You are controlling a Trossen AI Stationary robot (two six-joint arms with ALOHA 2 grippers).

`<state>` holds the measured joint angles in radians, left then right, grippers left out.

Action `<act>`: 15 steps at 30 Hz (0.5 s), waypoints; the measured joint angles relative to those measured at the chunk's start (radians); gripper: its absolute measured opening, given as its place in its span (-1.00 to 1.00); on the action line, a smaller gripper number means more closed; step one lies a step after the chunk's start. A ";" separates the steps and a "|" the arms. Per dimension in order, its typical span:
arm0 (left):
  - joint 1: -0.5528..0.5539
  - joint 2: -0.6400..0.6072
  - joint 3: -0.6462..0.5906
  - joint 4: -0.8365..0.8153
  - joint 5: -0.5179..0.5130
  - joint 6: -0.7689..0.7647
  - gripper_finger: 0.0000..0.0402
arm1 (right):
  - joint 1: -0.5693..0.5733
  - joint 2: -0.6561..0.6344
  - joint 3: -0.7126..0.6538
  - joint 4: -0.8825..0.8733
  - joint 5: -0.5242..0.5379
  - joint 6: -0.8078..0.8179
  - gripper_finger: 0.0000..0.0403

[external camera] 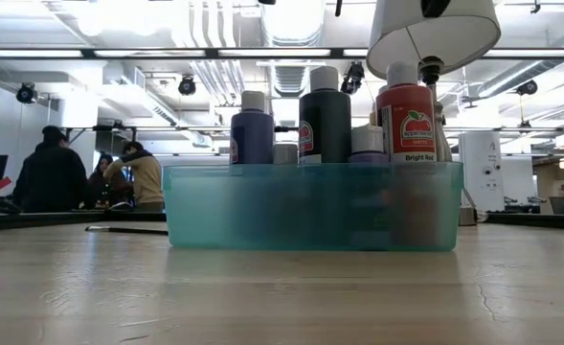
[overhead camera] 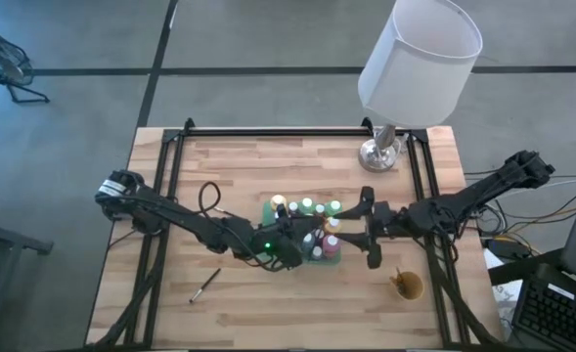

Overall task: Pick & Place Paint Supplies
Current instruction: Put the gold paintbrush into the yellow cup

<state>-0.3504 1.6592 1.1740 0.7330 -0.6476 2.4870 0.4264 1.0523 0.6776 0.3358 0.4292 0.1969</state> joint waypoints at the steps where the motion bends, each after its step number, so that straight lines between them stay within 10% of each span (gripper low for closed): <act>1: 0.000 0.000 0.000 0.000 0.000 0.000 -1.00 | -0.005 0.007 0.000 0.014 -0.017 0.000 0.08; 15: 0.000 0.000 0.000 -0.013 0.000 -0.004 -1.00 | -0.050 0.094 -0.001 0.151 -0.093 -0.014 0.09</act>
<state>-0.3504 1.6588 1.1736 0.7201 -0.6480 2.4826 0.3766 1.1458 0.6769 0.4867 0.3359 0.1830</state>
